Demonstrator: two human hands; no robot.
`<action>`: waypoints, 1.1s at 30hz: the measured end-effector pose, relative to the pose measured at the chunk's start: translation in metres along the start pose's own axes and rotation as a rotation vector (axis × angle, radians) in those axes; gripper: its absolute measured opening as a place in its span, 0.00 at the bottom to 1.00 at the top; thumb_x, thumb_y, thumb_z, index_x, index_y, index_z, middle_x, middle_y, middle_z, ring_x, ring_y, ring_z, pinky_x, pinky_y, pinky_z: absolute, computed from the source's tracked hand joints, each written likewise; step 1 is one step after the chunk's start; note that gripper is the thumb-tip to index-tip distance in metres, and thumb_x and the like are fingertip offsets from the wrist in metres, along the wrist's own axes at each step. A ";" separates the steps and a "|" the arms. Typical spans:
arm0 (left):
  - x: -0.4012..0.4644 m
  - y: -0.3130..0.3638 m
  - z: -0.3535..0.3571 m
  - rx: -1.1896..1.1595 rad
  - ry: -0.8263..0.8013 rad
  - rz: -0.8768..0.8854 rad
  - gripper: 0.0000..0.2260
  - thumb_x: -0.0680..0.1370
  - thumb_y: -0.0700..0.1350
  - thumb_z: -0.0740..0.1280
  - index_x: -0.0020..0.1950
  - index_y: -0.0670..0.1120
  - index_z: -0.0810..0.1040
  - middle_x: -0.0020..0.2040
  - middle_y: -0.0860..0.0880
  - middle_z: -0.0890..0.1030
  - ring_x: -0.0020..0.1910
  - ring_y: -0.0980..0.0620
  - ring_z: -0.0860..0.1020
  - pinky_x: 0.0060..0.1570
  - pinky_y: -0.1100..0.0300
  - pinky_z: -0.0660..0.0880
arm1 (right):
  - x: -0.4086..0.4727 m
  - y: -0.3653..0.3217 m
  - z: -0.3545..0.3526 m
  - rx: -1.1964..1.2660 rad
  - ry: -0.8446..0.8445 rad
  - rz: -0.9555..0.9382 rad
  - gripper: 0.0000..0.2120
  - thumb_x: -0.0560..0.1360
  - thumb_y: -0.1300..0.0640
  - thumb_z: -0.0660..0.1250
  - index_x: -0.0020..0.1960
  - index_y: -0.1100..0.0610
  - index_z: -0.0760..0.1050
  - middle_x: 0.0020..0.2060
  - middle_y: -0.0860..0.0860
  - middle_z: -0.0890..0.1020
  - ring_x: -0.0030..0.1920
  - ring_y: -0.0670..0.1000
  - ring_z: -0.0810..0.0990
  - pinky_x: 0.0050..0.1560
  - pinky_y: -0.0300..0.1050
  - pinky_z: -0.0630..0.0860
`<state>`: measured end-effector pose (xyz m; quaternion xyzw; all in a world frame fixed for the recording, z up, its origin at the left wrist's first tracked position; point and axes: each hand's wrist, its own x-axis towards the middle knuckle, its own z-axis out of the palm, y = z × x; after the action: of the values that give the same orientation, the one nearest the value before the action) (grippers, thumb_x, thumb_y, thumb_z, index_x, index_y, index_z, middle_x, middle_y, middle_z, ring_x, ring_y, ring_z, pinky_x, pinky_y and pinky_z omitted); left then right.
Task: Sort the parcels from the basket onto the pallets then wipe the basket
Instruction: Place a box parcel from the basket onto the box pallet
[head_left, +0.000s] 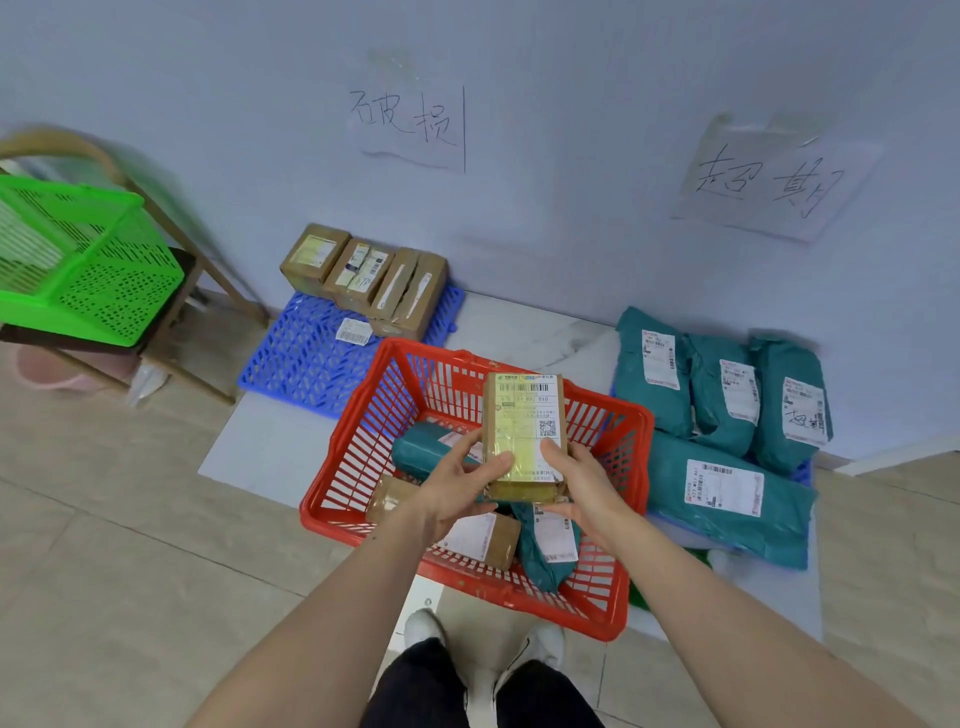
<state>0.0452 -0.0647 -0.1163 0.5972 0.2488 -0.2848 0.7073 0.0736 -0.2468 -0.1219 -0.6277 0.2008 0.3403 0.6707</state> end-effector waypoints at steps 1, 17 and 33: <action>-0.001 0.001 -0.004 0.005 -0.001 0.005 0.30 0.71 0.54 0.75 0.70 0.61 0.66 0.59 0.44 0.82 0.57 0.47 0.82 0.55 0.53 0.78 | 0.000 0.000 0.003 -0.005 -0.002 -0.003 0.20 0.79 0.45 0.66 0.69 0.48 0.71 0.56 0.49 0.84 0.55 0.52 0.84 0.62 0.60 0.78; -0.032 0.039 -0.199 0.088 -0.025 0.096 0.27 0.76 0.52 0.72 0.73 0.58 0.66 0.58 0.47 0.83 0.52 0.51 0.83 0.58 0.49 0.77 | 0.021 -0.013 0.210 0.046 0.091 -0.076 0.18 0.80 0.47 0.65 0.68 0.49 0.71 0.57 0.49 0.84 0.54 0.53 0.84 0.50 0.52 0.80; 0.011 0.079 -0.366 0.147 -0.025 0.033 0.32 0.74 0.58 0.72 0.75 0.58 0.63 0.58 0.48 0.83 0.58 0.50 0.81 0.61 0.47 0.77 | 0.107 -0.041 0.363 0.066 0.143 -0.025 0.18 0.80 0.48 0.64 0.67 0.55 0.72 0.56 0.53 0.83 0.54 0.54 0.83 0.50 0.51 0.80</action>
<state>0.1044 0.3054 -0.1277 0.6482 0.2084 -0.2979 0.6691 0.1185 0.1313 -0.1200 -0.6304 0.2516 0.2794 0.6792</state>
